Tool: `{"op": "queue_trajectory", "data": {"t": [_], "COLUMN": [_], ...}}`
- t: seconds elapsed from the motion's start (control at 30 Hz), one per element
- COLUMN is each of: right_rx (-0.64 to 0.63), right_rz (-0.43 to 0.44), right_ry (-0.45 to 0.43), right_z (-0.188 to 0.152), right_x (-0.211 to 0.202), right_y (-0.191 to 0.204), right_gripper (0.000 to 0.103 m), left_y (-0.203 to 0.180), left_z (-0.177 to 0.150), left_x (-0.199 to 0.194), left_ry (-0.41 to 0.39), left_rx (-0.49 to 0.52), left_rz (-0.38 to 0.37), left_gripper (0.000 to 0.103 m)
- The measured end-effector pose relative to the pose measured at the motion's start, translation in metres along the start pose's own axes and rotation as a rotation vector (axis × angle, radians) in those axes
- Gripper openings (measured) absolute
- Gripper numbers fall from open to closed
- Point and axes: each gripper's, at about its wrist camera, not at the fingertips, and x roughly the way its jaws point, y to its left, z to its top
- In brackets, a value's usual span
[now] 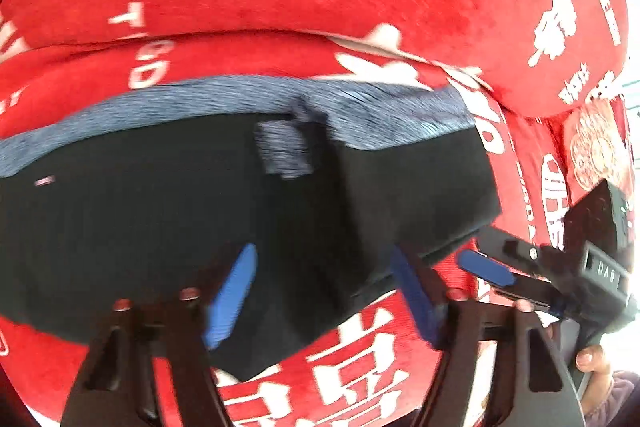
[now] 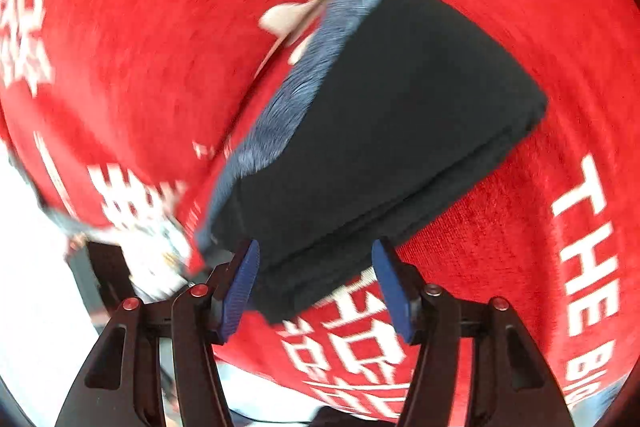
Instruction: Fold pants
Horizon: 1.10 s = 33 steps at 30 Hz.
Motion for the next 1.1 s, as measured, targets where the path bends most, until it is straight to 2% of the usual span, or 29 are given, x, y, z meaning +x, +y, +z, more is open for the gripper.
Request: {"op": "queue_trajectory", "data": {"t": [0.03, 0.1, 0.17, 0.2, 0.27, 0.3, 0.4, 0.43, 0.5, 0.57, 0.6, 0.63, 0.7, 0.83, 0.93, 1.1], "right_rx": [0.007, 0.02, 0.048, 0.062, 0.063, 0.017, -0.042, -0.035, 0.01, 0.026, 0.032, 0.036, 0.049, 0.137, 0.185, 0.223], "right_rz": [0.023, 0.044, 0.035, 0.027, 0.045, 0.037, -0.057, -0.062, -0.012, 0.046, 0.077, 0.102, 0.143, 0.206, 0.189, 0.205], "right_ry": [-0.005, 0.004, 0.029, 0.044, 0.038, 0.036, 0.091, 0.104, 0.098, 0.103, 0.112, 0.127, 0.157, 0.146, 0.173, 0.135], "right_z": [0.002, 0.004, 0.008, 0.013, 0.012, 0.008, -0.007, -0.009, -0.013, -0.019, -0.024, -0.029, -0.035, -0.035, -0.039, -0.038], "right_x": [0.003, 0.013, 0.029, 0.029, 0.027, 0.024, 0.028, 0.029, 0.027, 0.028, 0.03, 0.035, 0.049, 0.064, 0.076, 0.073], "right_y": [-0.001, -0.003, -0.005, -0.007, -0.004, 0.002, -0.001, -0.005, -0.009, -0.006, -0.003, 0.0, 0.006, 0.001, -0.007, -0.019], "right_gripper": [0.061, 0.058, 0.045, 0.002, 0.004, 0.004, 0.004, 0.007, 0.011, 0.032, 0.057, 0.063, 0.063, 0.062, 0.062, 0.062], "left_y": [-0.006, -0.014, -0.019, -0.02, -0.02, -0.018, -0.005, 0.002, 0.015, 0.026, 0.031, 0.034, 0.039, 0.043, 0.046, 0.053], "left_z": [0.001, 0.004, 0.004, 0.004, 0.002, -0.001, -0.011, -0.013, -0.021, -0.027, -0.03, -0.032, -0.035, -0.039, -0.042, -0.049], "left_x": [0.005, 0.011, 0.016, 0.017, 0.01, 0.002, -0.01, -0.01, -0.01, -0.012, -0.013, -0.013, -0.013, -0.015, -0.018, -0.017], "left_ry": [0.012, 0.028, 0.036, 0.038, 0.018, -0.001, -0.027, -0.025, -0.004, -0.001, -0.005, -0.007, -0.005, -0.002, -0.005, 0.007], "left_rx": [0.001, 0.007, 0.018, 0.018, 0.011, 0.008, -0.001, -0.008, -0.033, -0.061, -0.069, -0.073, -0.081, -0.094, -0.092, -0.104], "left_rz": [-0.01, -0.03, -0.011, 0.0, 0.026, 0.043, 0.107, 0.133, 0.185, 0.208, 0.219, 0.228, 0.244, 0.247, 0.249, 0.246], "left_gripper": [0.059, 0.057, 0.057, 0.057, 0.057, 0.057, 0.057, 0.057, 0.057, 0.057, 0.057, 0.059, 0.06, 0.06, 0.06, 0.06]}}
